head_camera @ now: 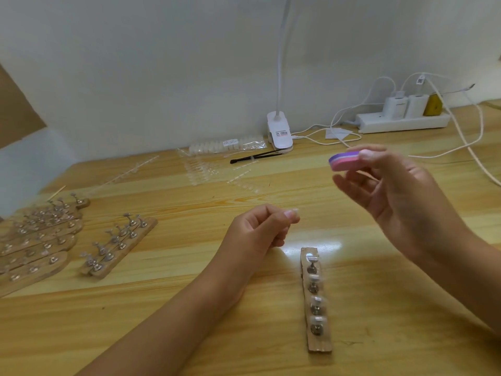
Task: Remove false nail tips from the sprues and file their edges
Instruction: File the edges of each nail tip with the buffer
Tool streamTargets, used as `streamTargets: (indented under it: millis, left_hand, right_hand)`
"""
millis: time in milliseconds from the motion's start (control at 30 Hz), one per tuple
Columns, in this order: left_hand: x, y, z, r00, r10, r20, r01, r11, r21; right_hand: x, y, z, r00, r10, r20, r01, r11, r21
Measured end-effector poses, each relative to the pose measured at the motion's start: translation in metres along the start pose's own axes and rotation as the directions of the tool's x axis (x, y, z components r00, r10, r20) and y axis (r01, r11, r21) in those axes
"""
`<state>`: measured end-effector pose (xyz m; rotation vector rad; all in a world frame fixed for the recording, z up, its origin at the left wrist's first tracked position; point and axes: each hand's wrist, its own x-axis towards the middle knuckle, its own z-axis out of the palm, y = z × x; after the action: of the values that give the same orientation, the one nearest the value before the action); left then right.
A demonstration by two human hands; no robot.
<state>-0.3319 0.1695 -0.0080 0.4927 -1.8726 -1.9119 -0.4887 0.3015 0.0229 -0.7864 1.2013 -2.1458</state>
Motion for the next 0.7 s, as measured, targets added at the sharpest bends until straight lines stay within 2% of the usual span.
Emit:
streamTargets:
  millis: [133,233,333,500,600,700]
  left_hand:
    - [-0.002,0.000,0.002,1.000,0.024,-0.005,-0.024,0.999,0.046]
    - [-0.002,0.001,0.002,1.000,0.027,-0.014,-0.027,0.999,0.037]
    - [-0.002,0.002,0.001,1.000,0.024,-0.007,-0.024,0.999,0.041]
    - [-0.005,0.000,0.003,0.997,0.050,0.054,-0.057,0.990,0.133]
    - [-0.005,0.004,0.004,0.999,0.046,0.027,-0.048,0.996,0.081]
    - [-0.005,0.003,0.004,0.996,0.066,0.054,-0.073,0.989,0.131]
  right_hand:
    - [-0.009,0.016,0.009,0.983,0.104,0.150,-0.077,0.981,-0.178]
    - [-0.013,0.015,0.014,0.947,0.194,0.257,-0.087,0.923,-0.375]
    - [-0.013,0.008,0.013,0.902,0.271,0.337,-0.076,0.867,-0.492]
    - [-0.013,0.004,0.013,0.861,0.300,0.411,-0.020,0.828,-0.561]
    - [-0.011,-0.001,0.009,0.825,0.355,0.441,-0.045,0.818,-0.573]
    - [-0.010,0.001,0.009,0.829,0.368,0.422,-0.070,0.817,-0.573]
